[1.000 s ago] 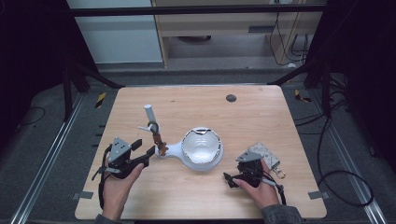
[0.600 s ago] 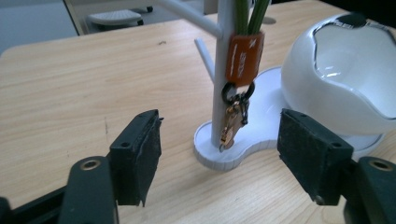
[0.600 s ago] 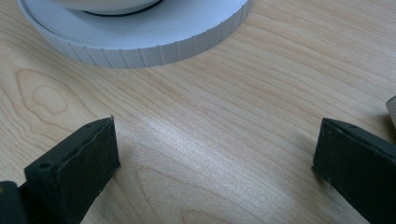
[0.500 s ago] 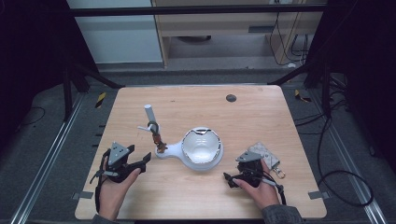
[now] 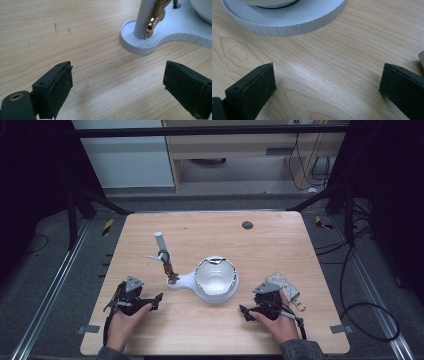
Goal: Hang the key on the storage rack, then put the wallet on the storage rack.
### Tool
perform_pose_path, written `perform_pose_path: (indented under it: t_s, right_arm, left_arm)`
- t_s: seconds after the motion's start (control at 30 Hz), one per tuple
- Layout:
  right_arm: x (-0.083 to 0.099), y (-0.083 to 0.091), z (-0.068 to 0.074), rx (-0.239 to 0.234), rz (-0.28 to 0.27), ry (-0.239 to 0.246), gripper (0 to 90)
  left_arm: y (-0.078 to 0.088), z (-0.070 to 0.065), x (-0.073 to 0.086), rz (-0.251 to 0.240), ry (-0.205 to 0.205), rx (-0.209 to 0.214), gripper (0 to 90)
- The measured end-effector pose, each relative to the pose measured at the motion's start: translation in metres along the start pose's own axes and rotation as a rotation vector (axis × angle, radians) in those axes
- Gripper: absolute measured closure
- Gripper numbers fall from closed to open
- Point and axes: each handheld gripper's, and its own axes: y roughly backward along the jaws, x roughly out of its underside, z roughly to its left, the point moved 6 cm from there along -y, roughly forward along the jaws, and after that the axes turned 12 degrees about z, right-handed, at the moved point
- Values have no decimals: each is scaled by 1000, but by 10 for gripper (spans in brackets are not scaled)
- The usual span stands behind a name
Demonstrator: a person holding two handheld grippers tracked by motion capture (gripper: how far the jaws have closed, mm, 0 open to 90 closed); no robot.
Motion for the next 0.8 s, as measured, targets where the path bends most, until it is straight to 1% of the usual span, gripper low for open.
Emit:
perform_pose_path:
  t_s: [0.07,0.1,0.13,0.17,0.2,0.23,0.3,0.37,0.4,0.43,0.47,0.5,0.53,0.57,0.6,0.63,0.73,0.8]
  right_arm:
    - [0,0,0,3,-1,-4,2]
    - [0,0,0,3,-2,-4,2]
    - [0,0,0,3,-2,-4,2]
    - [0,0,0,5,-1,-10,10]
    - [0,0,0,5,-1,-10,10]
    - [0,3,0,-4,-6,-28,65]
    - [-3,10,-2,7,-16,-22,53]
    - [-7,24,-6,18,-44,-12,69]
    - [-9,31,-10,29,-46,1,69]
    - [-9,31,-10,29,-46,1,69]
    - [-10,44,-19,46,-40,19,72]
    - [-10,47,-22,46,-29,15,73]
    - [-10,47,-22,46,-29,15,73]
    - [-8,57,-33,67,1,25,92]
    - [-8,57,-33,67,1,25,92]
    - [-5,64,-42,75,35,26,92]
    - [-2,70,-53,65,69,1,115]
    - [1,74,-62,78,95,-16,119]
  left_arm:
    - [-4,1,2,21,1,4,75]
    - [-7,1,3,34,-5,3,74]
    - [-7,1,3,34,-5,3,72]
    - [-10,1,5,50,-15,2,71]
    - [-10,1,5,50,-15,2,70]
    - [-15,1,8,77,-22,-2,69]
    - [-18,0,10,93,-30,0,66]
    - [-20,-1,11,104,-38,-2,59]
    - [-20,-1,11,104,-38,-2,56]
    - [-23,0,13,111,-35,-1,56]
    - [-24,1,13,98,-28,-1,36]
    - [-24,1,13,93,-27,-3,35]
    - [-24,1,13,93,-27,-3,33]
    - [-24,1,14,84,-29,-3,30]
    - [-24,1,14,84,-29,-3,25]
    - [-25,2,15,67,-30,-3,16]
    - [-26,2,14,61,-23,0,11]
    - [-26,2,14,64,-24,-1,8]
